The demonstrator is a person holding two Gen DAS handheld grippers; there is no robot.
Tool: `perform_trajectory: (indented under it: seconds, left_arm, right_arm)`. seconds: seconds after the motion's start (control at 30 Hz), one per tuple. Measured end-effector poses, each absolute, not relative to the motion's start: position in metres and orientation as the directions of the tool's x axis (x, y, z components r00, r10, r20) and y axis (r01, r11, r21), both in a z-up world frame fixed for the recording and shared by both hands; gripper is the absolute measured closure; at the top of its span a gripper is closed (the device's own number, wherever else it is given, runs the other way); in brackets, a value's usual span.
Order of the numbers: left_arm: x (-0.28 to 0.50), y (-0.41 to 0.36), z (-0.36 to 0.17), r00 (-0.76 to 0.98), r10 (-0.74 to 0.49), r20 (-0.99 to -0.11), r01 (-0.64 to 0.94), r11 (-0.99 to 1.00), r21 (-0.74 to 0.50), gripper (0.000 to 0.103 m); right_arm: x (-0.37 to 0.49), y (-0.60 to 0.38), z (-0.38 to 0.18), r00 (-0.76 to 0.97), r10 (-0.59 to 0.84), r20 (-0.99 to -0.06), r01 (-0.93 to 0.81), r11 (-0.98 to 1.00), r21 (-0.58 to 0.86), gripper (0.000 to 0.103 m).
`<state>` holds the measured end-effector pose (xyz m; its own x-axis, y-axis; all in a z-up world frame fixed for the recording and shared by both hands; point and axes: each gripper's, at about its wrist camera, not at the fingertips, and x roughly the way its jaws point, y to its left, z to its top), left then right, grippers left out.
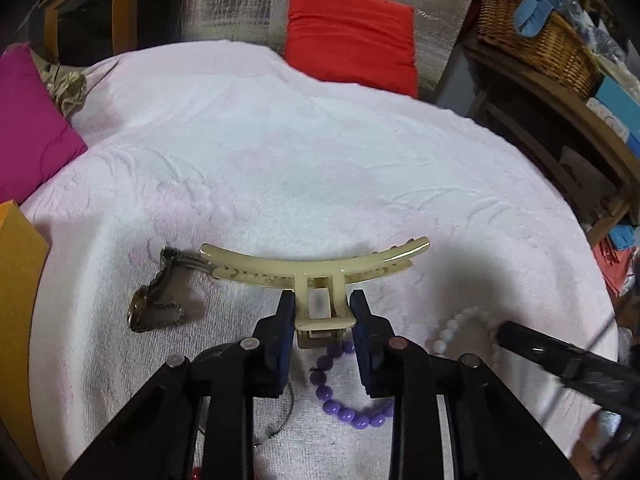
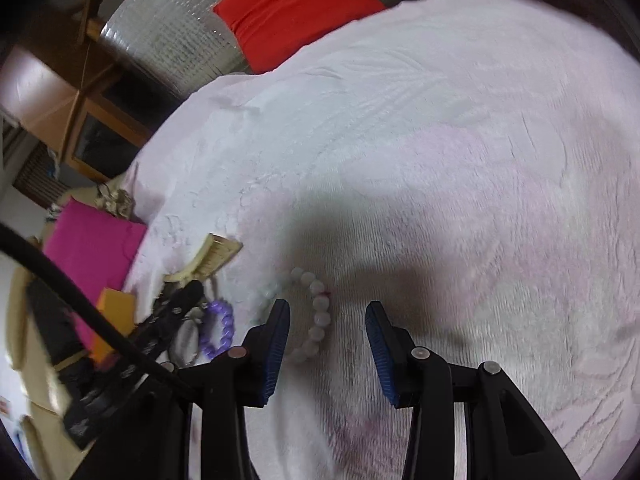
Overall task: Organize jewelry
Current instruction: 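Grasp the gold claw hair clip with the left gripper, then carry the gold claw clip into the orange box while the right gripper drops the white bracelet there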
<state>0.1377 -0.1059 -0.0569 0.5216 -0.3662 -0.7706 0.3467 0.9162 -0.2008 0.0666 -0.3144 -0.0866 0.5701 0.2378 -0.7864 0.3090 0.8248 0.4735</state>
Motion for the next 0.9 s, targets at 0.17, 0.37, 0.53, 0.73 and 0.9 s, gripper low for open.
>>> perform_trajectory:
  seconds: [0.17,0.37,0.53,0.73,0.9]
  left_arm:
    - [0.13,-0.102,-0.034,0.558,-0.413,-0.72,0.378,0.899,-0.223,0.075]
    - [0.123,-0.091,-0.016,0.599,-0.417,-0.684,0.374,0.901,-0.222,0.075]
    - [0.121,-0.069,-0.004,0.638,-0.4,-0.659,0.339,0.913,-0.226,0.075]
    - [0.115,-0.038,0.014,0.696,-0.355,-0.624,0.294,0.934,-0.202,0.075]
    - [0.114,-0.006,0.02,0.72,-0.323,-0.614,0.243,0.946,-0.213,0.075]
  right_arm:
    - [0.075,-0.298,-0.086,0.568,0.106,-0.816,0.271,0.912,0.307,0.081]
    - [0.071,-0.294,-0.083,0.587,0.077,-0.806,0.237,0.936,0.262,0.093]
    - [0.058,-0.305,-0.075,0.612,0.112,-0.783,0.251,0.911,0.327,0.093]
    - [0.043,-0.309,-0.06,0.671,0.132,-0.729,0.241,0.892,0.383,0.093]
    - [0.038,-0.294,-0.045,0.714,0.144,-0.685,0.204,0.893,0.4,0.093]
